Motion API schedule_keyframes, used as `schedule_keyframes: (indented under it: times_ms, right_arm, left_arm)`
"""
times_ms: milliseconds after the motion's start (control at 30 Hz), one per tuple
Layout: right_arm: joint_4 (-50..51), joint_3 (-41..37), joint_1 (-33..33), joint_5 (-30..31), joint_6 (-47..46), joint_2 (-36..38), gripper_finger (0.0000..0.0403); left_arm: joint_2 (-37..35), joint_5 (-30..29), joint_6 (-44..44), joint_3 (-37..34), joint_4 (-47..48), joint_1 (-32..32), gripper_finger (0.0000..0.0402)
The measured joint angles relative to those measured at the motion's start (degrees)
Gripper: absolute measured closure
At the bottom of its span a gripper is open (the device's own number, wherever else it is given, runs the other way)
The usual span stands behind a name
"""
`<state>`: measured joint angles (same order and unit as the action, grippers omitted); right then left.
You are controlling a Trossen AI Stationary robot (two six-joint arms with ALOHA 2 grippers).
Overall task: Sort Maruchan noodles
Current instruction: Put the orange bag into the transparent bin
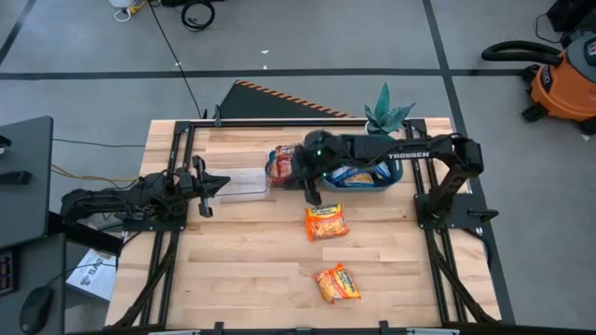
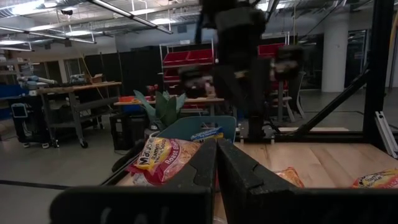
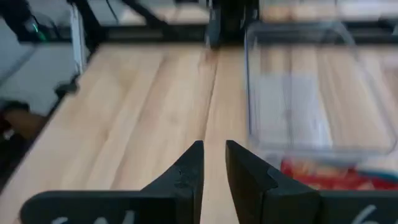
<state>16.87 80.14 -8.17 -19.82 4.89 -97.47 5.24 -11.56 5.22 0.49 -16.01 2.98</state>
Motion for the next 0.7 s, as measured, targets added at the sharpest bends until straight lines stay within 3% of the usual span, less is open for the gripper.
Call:
schedule_keyframes:
  times_ms: [200, 500, 700]
  right_arm:
    - [10.94, -0.12, 6.37, 13.01, 1.88, -1.09, 0.0294]
    - [14.71, 0.07, 13.07, 16.4, -2.25, -4.66, 0.0245]
    - [18.43, 0.0, 15.57, 22.92, -6.43, -9.72, 0.0216]
  left_arm:
    - [-0.01, -0.01, -0.01, 0.0, -0.13, 0.01, 0.0383]
    - [0.08, -0.01, -0.01, 0.0, -0.31, -0.01, 0.0383]
    - [0.03, -0.03, 0.01, 0.0, -0.15, 0.0, 0.0383]
